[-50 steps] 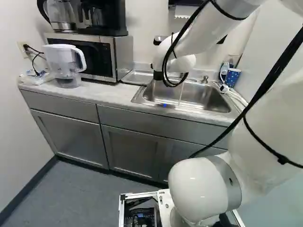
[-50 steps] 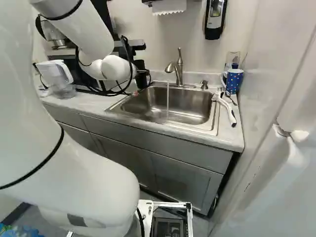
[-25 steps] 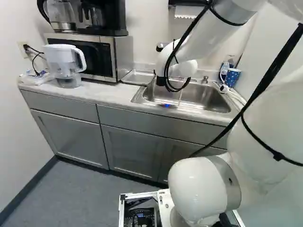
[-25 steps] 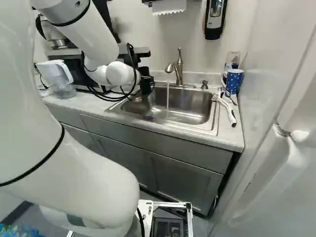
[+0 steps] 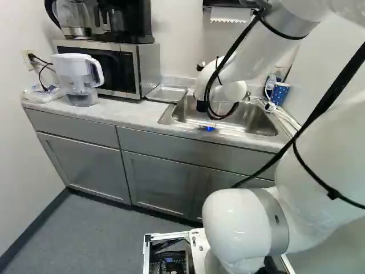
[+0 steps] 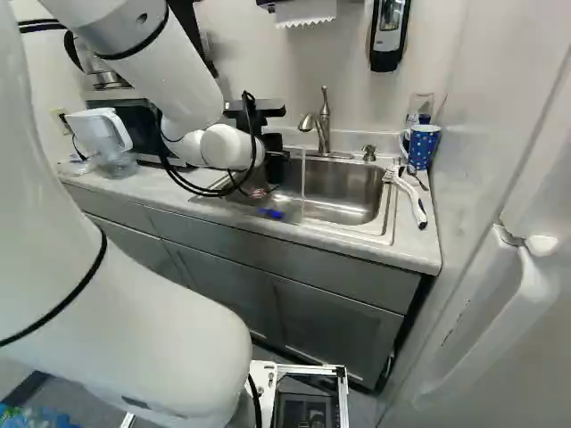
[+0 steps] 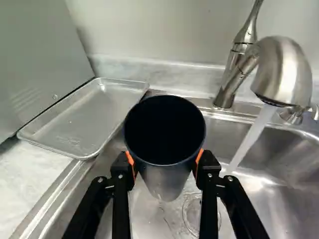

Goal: Rinse the cup and place it in the tray

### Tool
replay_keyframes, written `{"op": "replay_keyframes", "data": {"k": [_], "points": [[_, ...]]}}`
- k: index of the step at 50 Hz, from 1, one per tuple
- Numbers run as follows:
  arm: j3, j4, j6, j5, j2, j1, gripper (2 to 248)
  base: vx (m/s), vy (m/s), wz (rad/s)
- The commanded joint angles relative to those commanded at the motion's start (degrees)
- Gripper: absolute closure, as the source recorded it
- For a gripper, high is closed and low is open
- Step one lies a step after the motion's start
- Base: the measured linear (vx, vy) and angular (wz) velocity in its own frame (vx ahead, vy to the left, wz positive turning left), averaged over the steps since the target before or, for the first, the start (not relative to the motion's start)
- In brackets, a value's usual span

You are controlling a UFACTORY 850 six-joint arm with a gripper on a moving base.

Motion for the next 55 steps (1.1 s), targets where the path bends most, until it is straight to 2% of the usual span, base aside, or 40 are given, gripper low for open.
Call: {"op": "replay_keyframes", "data": {"k": [29, 55], "points": [[1.9, 0.0, 0.0, 0.0, -2.1, -6.0, 126, 0.0, 0.0, 0.0], [-0.3, 0.0, 0.0, 0.0, -5.1, -7.7, 126, 0.0, 0.0, 0.0]]}}
